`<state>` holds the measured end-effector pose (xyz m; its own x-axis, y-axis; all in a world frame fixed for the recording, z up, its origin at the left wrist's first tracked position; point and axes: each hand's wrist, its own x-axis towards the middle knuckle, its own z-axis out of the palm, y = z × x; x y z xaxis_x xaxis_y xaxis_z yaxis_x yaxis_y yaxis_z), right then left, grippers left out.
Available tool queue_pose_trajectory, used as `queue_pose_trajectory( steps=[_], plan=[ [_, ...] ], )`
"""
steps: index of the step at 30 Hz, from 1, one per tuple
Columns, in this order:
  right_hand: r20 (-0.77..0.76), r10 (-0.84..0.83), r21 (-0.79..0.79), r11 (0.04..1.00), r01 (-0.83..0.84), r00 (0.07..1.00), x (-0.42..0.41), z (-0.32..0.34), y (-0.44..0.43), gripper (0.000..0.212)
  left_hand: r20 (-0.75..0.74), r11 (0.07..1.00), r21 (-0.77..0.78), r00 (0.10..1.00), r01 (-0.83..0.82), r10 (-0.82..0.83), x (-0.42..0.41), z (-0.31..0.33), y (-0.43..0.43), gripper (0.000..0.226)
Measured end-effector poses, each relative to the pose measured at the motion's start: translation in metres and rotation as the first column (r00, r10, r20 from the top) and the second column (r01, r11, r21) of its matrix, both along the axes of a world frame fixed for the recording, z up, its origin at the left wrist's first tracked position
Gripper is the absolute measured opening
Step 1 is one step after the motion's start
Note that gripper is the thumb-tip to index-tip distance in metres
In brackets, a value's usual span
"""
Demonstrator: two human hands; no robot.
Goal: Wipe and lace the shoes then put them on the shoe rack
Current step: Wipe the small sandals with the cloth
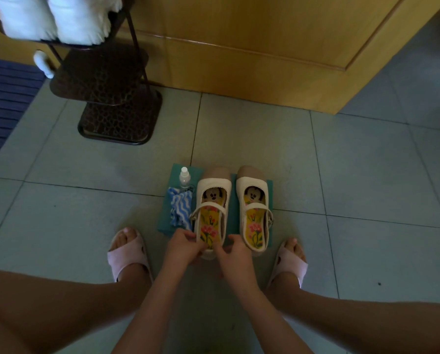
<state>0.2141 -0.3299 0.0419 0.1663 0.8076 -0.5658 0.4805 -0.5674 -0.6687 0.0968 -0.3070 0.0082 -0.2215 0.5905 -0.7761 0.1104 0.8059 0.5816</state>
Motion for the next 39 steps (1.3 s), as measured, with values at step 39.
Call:
queue_pose_trajectory(
  steps=[39],
  plan=[
    [0.258, 0.088, -0.099, 0.993, -0.064, 0.962, -0.014, -0.031, 0.021, 0.061, -0.175, 0.986, 0.164, 0.984, 0.016, 0.013, 0.002, -0.002, -0.02, 0.021]
  ],
)
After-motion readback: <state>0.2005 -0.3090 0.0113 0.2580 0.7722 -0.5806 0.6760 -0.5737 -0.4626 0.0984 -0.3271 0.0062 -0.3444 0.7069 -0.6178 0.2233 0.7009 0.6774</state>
